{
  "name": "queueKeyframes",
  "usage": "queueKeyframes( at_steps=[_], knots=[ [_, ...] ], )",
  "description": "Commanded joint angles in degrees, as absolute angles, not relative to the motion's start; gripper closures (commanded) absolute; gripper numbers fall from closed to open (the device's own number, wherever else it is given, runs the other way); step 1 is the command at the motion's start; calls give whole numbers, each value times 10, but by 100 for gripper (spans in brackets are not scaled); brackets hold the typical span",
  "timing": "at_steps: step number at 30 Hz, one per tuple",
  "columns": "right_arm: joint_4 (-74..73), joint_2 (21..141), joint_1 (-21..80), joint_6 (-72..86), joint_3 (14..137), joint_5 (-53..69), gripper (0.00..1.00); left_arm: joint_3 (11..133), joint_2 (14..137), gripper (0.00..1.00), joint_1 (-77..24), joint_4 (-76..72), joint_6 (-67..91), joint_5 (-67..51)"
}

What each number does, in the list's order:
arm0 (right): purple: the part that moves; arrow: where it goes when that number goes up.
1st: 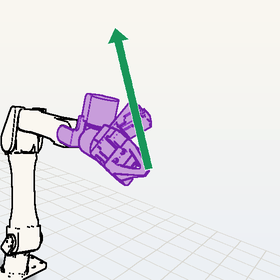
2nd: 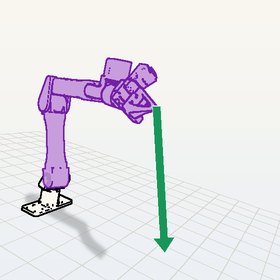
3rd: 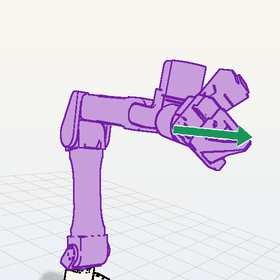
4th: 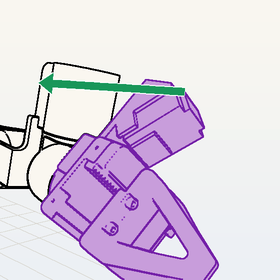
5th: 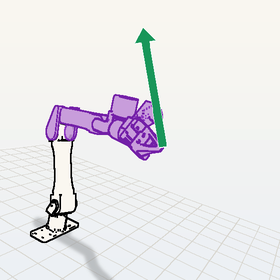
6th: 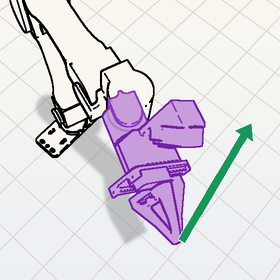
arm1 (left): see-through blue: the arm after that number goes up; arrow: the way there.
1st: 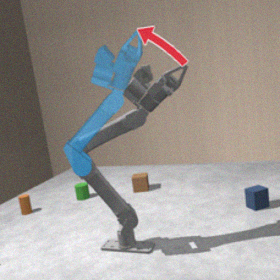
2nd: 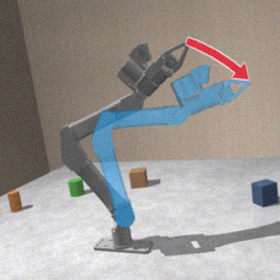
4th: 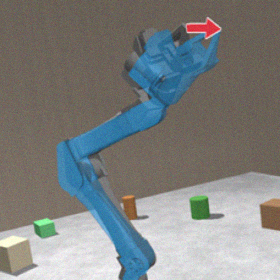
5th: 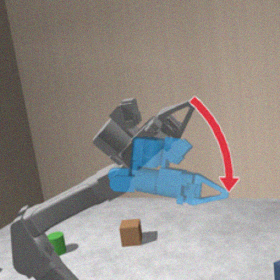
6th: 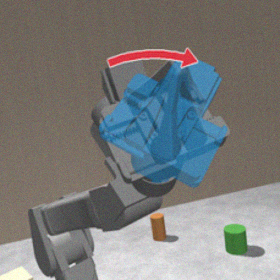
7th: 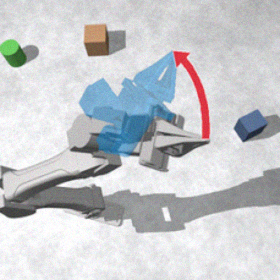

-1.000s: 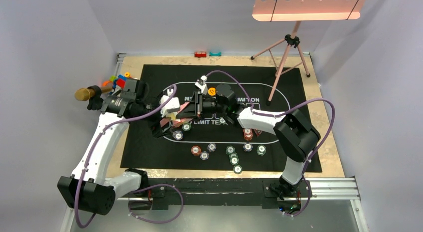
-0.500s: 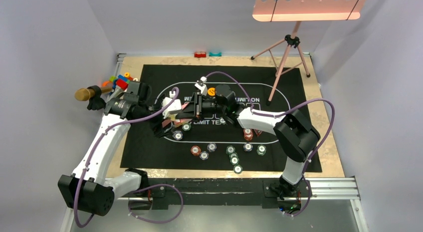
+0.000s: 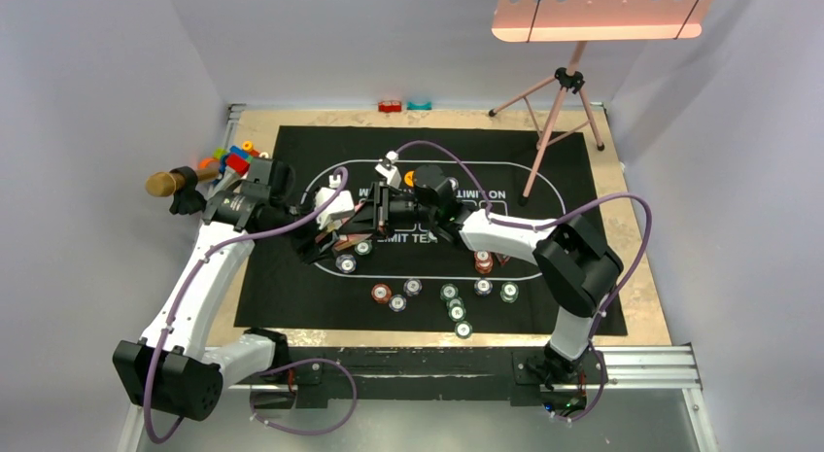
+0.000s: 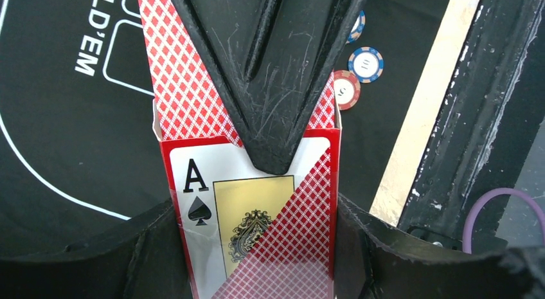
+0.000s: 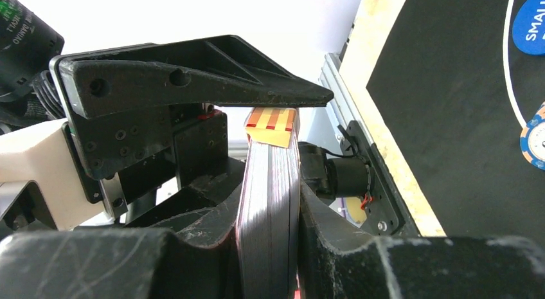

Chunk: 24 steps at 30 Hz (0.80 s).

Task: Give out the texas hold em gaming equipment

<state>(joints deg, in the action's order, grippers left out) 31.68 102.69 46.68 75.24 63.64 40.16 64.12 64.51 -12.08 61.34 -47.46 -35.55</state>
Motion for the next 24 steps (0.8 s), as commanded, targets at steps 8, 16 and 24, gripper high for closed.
queueKeyframes(
  at_steps=[8, 16, 24],
  knots=[
    [118, 976, 448, 586, 697, 403, 33, 644, 635, 97, -123, 684, -490, -402],
    [47, 982, 449, 532, 735, 402, 24, 680, 644, 100, -123, 676, -472, -414],
    [16, 986, 450, 514, 745, 421, 23, 690, 647, 100, -123, 662, -475, -415]
  ],
)
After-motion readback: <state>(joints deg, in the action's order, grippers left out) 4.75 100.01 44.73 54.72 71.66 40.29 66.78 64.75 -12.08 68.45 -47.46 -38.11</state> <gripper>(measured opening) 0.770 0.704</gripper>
